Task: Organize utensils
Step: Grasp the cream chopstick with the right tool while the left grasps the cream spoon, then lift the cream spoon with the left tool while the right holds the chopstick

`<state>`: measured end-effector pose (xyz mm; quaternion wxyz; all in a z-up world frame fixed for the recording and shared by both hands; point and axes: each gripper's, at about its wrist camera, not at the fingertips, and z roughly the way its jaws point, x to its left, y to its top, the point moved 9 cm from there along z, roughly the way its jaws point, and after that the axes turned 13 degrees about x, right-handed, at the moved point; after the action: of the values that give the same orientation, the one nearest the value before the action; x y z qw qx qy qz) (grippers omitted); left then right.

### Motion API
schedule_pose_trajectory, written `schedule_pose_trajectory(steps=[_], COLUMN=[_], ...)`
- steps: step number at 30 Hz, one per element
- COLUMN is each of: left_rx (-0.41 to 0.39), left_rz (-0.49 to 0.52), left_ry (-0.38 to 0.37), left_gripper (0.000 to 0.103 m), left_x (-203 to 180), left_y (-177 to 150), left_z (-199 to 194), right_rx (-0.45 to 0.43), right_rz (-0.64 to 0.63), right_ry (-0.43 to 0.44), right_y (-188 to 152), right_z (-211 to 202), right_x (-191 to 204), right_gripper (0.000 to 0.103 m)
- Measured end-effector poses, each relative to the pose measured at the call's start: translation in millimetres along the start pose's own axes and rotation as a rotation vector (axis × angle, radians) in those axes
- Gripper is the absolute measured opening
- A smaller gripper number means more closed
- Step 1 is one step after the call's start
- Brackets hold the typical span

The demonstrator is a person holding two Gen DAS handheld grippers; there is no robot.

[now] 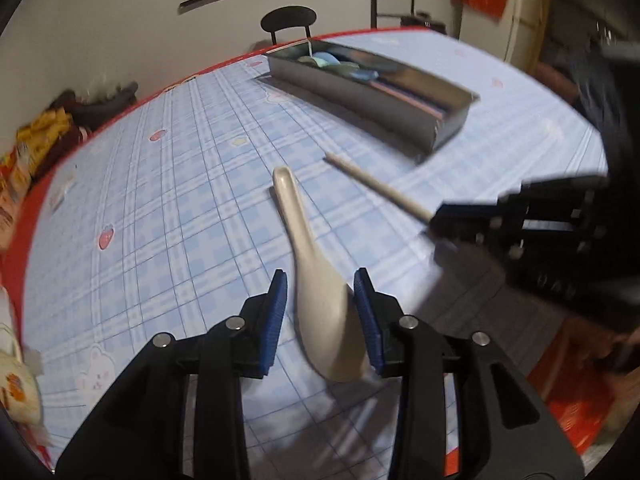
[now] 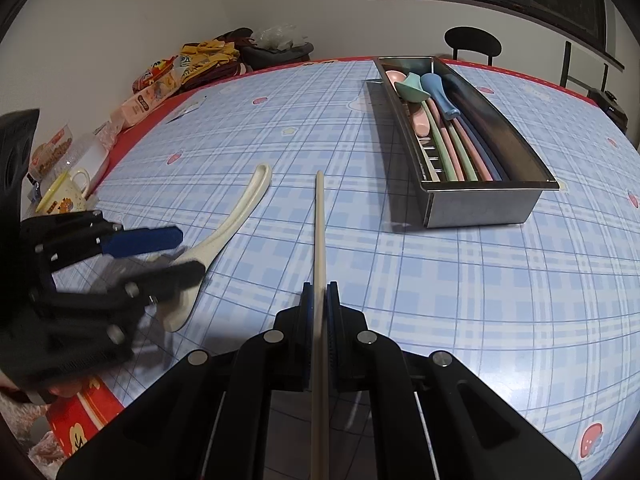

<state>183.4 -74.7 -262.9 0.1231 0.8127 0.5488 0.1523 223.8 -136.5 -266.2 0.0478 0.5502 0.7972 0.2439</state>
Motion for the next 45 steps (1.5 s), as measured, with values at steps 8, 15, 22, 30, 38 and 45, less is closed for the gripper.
schedule_pose_trajectory(steps=[8,15,22,30,38,45], left_rx=[0.024,0.011,-0.003,0.008,0.041,0.078], left_rz=[0.058,-0.017,-0.085,-0.127,-0.179,-0.284], left_ry=[0.080,0.039,0.025,0.009,-0.048,-0.199], left_gripper=[0.037,0.036,0.036,0.036,0.036,0.034], left_x=[1.6,26.4,54.7,75.2,87.3,99.0], left_y=[-5.2,-4.9,-6.2,-11.6,-14.8,-13.8], left_z=[5.7,0.9,-6.7,-4.0,3.8,13.0], right_rx=[0.000,0.000,0.000,0.000,0.000,0.000], right_rz=[0.001,0.002,0.002,0.003,0.003,0.004], right_ry=[0.001,0.004,0.003,0.005,0.005,0.008], right_y=[-0.2,0.0,0.0,-1.3,-1.3,-1.4], right_z=[-0.1,-0.3,-0.3,-0.9,-1.1,-1.8], right_x=[0.1,0.9,0.2,1.6,1.6,1.2], right_gripper=[0.007,0.007,0.007,0.007,0.007,0.007])
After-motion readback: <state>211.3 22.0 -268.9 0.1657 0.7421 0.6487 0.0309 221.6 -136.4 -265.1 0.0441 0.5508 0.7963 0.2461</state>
